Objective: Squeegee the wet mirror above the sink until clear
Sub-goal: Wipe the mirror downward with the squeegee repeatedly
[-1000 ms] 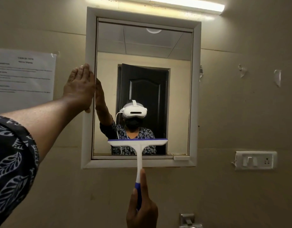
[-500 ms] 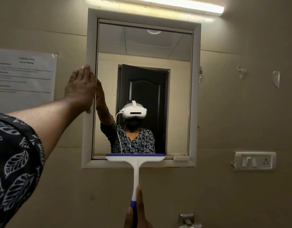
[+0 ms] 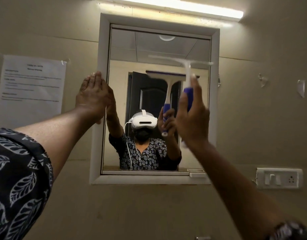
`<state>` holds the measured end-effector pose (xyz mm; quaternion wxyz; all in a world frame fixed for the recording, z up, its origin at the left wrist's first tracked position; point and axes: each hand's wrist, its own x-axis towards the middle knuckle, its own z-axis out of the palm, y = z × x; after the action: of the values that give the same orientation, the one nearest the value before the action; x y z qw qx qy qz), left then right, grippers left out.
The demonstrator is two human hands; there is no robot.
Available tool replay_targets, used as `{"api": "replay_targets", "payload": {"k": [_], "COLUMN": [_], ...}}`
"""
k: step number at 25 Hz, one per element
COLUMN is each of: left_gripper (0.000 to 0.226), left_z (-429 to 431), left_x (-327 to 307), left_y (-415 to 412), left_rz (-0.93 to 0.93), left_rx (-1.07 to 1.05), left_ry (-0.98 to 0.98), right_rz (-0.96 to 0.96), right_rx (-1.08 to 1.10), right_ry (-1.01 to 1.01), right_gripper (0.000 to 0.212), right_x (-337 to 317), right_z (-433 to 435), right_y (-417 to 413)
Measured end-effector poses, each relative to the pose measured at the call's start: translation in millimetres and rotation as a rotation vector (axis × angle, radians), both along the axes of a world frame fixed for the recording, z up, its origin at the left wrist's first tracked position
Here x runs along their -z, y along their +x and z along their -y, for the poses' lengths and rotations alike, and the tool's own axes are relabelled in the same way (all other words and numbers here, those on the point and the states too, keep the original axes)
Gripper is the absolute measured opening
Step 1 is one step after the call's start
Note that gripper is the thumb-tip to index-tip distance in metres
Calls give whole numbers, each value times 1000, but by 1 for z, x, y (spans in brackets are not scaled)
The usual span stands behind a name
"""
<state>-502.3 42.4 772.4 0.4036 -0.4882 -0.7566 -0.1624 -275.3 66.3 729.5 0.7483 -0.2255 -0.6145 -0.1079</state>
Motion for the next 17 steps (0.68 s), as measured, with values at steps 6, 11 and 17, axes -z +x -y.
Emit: {"api": "replay_targets", "payload": {"k": [6,11,17], "left_gripper": [126,129,131], "left_z": [-8,-12,-11], "left_x": [2,1,1], "left_y": [-6,-11,-11], "left_rz": [-32,-23,-11], "left_rx": [7,23,39], "left_ry": [4,12,24], "right_rz": [78,87,53], "right_rx": [167,164,126], "right_ry": [27,-31,-45], "right_gripper": [47,48,48], "right_x": [-89,-111,-124], "right_z": [-17,-28,-27], "right_y": [16,16,11]}}
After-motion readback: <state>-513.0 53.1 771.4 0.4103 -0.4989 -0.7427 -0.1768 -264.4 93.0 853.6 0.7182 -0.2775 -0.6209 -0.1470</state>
